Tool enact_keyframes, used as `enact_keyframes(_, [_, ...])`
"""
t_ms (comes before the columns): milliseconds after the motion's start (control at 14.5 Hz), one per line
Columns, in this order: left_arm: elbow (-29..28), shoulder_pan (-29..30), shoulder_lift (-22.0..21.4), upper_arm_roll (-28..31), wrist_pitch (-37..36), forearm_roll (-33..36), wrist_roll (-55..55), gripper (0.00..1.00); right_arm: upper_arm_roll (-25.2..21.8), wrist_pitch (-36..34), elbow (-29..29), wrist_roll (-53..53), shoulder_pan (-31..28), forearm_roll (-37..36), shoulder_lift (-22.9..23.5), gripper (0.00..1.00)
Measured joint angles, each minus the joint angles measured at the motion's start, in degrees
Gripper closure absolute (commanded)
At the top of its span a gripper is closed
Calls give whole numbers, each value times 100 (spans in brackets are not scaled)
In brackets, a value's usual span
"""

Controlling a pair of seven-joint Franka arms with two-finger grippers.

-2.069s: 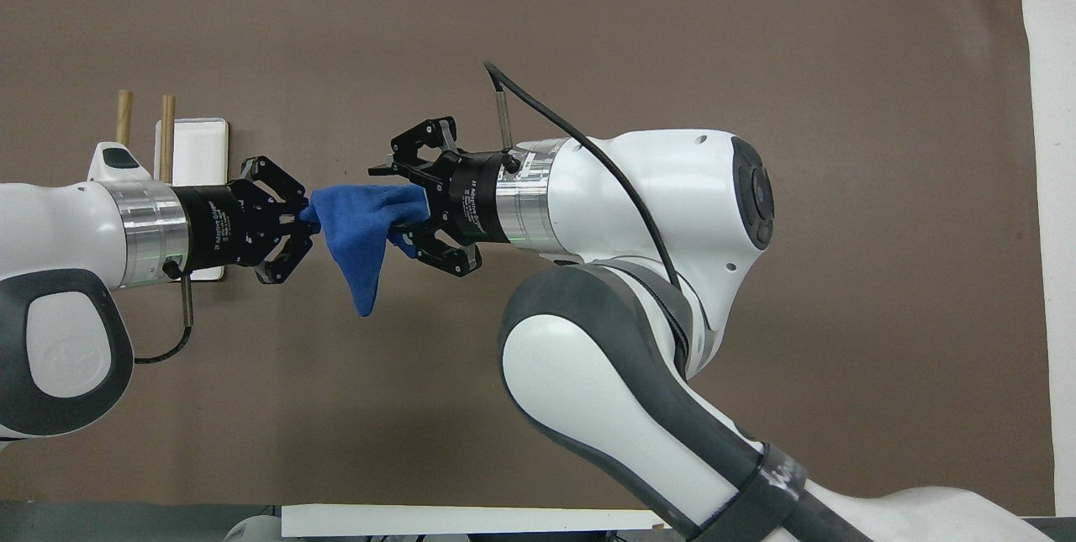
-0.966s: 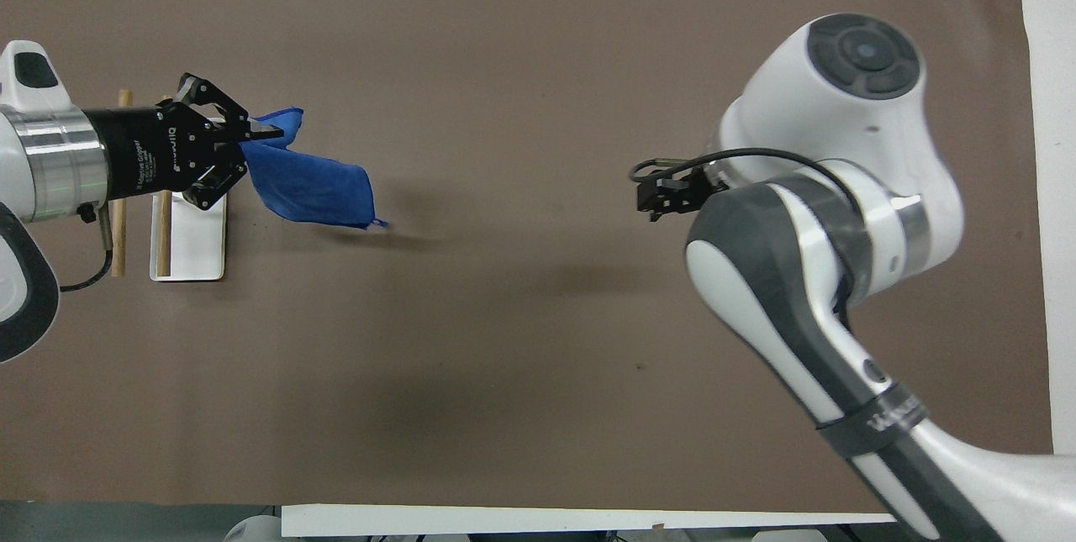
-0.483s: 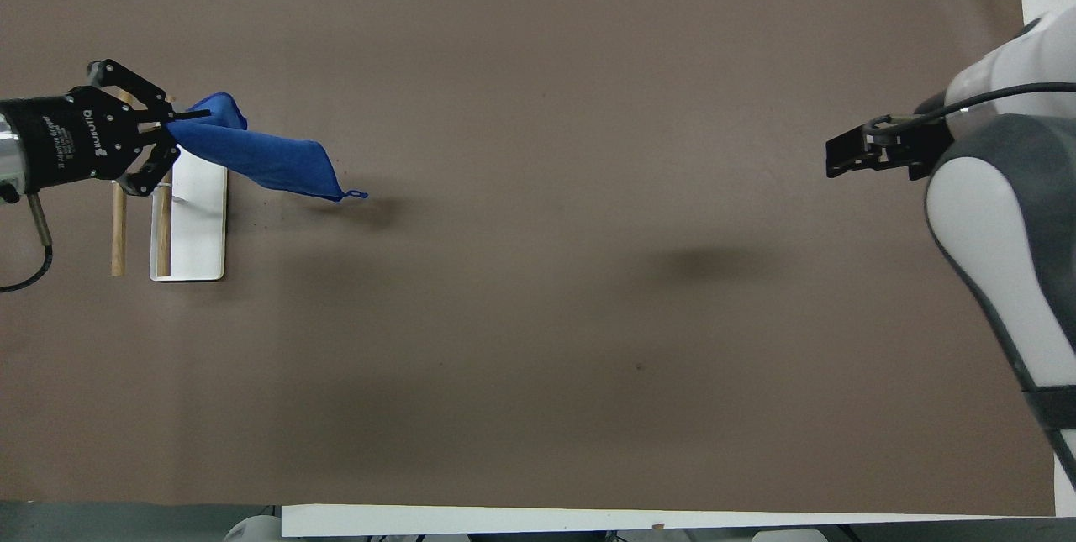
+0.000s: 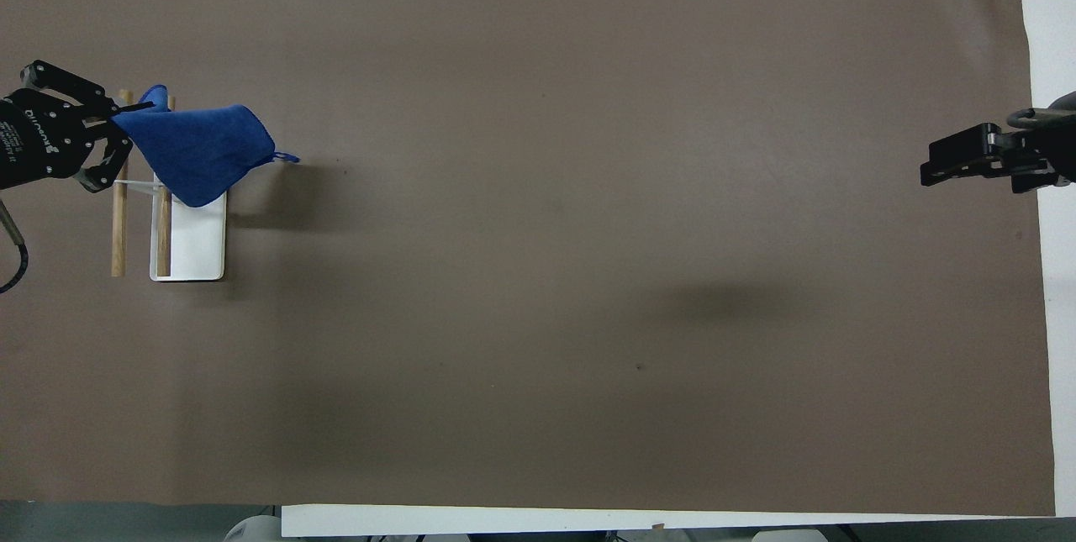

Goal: Right arm passes towel to left arm to hang
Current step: 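Move the towel over the rack with the left gripper while the right gripper retracts, then lower the towel onto the wooden rods and open the left gripper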

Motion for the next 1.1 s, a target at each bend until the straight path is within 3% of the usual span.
enact_keyframes(690, [-449,223,-87,19,872,0,-968,100,-29,-23,16,3,18,-233,39,1])
enact_keyframes(1103, [-440,463,-116,26,953,6,272,100,-29,-45,48,3,-11,-233,23,1])
